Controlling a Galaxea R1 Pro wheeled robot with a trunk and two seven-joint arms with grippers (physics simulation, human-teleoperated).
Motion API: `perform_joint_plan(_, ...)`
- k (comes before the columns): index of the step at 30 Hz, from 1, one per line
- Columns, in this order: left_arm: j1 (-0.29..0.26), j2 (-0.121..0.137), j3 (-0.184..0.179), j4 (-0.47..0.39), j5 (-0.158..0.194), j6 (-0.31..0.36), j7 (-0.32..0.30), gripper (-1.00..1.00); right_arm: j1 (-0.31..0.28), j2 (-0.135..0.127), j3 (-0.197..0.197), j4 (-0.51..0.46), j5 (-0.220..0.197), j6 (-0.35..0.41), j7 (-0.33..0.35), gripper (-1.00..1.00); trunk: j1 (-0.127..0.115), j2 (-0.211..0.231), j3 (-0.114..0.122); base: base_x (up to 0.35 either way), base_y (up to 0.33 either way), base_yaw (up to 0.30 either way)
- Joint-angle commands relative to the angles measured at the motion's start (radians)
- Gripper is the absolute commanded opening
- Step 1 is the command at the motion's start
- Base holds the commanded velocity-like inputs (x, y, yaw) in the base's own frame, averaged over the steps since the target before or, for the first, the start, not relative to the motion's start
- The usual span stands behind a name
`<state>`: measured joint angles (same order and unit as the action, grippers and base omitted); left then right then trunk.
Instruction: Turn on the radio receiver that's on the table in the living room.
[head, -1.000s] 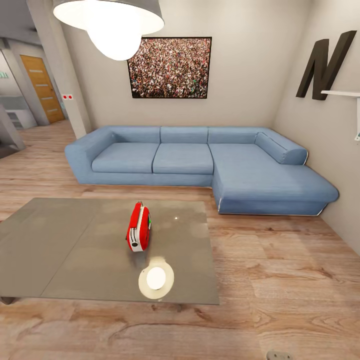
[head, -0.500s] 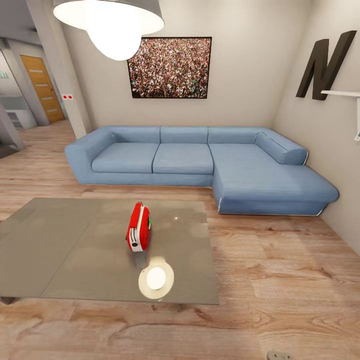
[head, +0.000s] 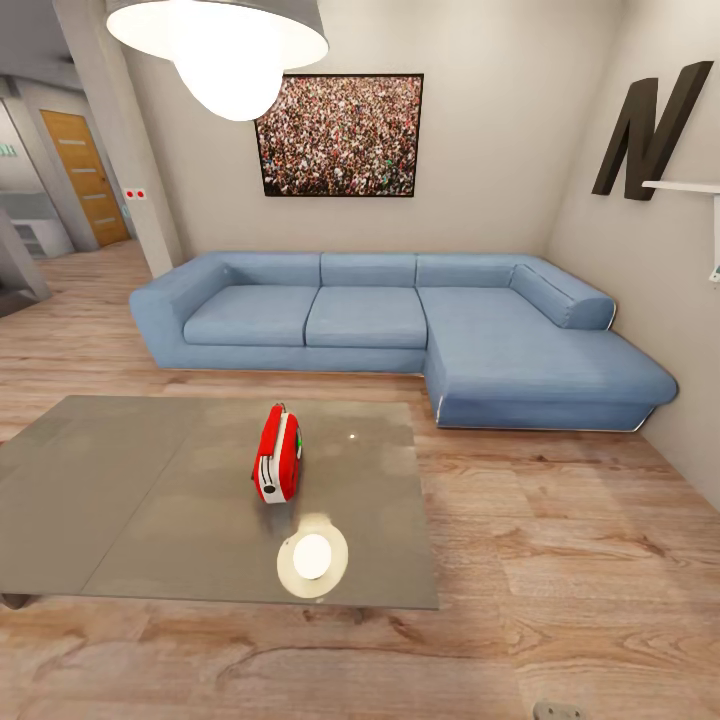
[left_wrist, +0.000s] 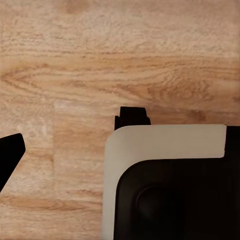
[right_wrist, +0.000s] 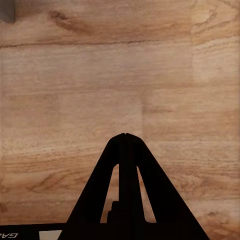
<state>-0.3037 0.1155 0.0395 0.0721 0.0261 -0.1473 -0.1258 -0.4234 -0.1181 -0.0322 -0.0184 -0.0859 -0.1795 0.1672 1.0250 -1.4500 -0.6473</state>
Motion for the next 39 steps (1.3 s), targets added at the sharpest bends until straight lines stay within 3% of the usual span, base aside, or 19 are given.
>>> perform_joint_plan(1,0.000,0.000,0.000,0.000,0.000,0.000,0.000,1.00,0.000,0.000,0.000,0.000,0.000,0.000,0.000,-1.00,0.000,0.000,0.000,0.000,0.000,0.000)
perform_joint_plan(39,0.000,0.000,0.000,0.000,0.000,0.000,0.000,1.00,0.000,0.000,0.000,0.000,0.000,0.000,0.000,-1.00,0.000,0.000,0.000,0.000,0.000,0.000)
